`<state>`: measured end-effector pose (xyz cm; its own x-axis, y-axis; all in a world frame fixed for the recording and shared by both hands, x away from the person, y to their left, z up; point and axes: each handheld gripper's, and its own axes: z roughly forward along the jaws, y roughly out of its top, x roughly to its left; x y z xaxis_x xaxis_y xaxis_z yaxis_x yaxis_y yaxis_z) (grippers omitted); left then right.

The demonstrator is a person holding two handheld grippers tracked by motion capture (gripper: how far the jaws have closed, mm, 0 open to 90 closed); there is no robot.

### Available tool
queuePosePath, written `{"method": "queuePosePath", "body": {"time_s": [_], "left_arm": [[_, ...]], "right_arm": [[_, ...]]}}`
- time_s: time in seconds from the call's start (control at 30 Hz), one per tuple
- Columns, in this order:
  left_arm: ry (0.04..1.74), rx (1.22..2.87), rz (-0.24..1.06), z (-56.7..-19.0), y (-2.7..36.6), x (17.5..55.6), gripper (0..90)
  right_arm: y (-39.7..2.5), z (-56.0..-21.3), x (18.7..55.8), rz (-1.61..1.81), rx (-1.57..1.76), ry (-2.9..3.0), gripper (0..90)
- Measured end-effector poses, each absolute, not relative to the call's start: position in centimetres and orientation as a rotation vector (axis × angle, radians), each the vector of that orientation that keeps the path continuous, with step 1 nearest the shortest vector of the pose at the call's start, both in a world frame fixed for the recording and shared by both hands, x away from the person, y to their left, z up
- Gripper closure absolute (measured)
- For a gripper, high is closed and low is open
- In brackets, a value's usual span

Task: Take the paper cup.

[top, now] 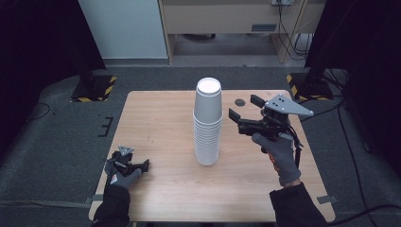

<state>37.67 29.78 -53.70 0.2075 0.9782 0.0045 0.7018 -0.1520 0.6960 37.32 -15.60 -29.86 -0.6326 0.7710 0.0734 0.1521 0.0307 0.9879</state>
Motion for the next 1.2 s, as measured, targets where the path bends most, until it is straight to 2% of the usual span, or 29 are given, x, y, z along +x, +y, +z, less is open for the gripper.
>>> {"method": "queuePosePath", "body": {"time_s": [1.2], "left_arm": [[1.554,1.922,0.635,-53.7,29.8,37.7,0.0]], "right_arm": [[-9.6,-30.4,39.6,1.655,0.878,1.898,10.9]]}}
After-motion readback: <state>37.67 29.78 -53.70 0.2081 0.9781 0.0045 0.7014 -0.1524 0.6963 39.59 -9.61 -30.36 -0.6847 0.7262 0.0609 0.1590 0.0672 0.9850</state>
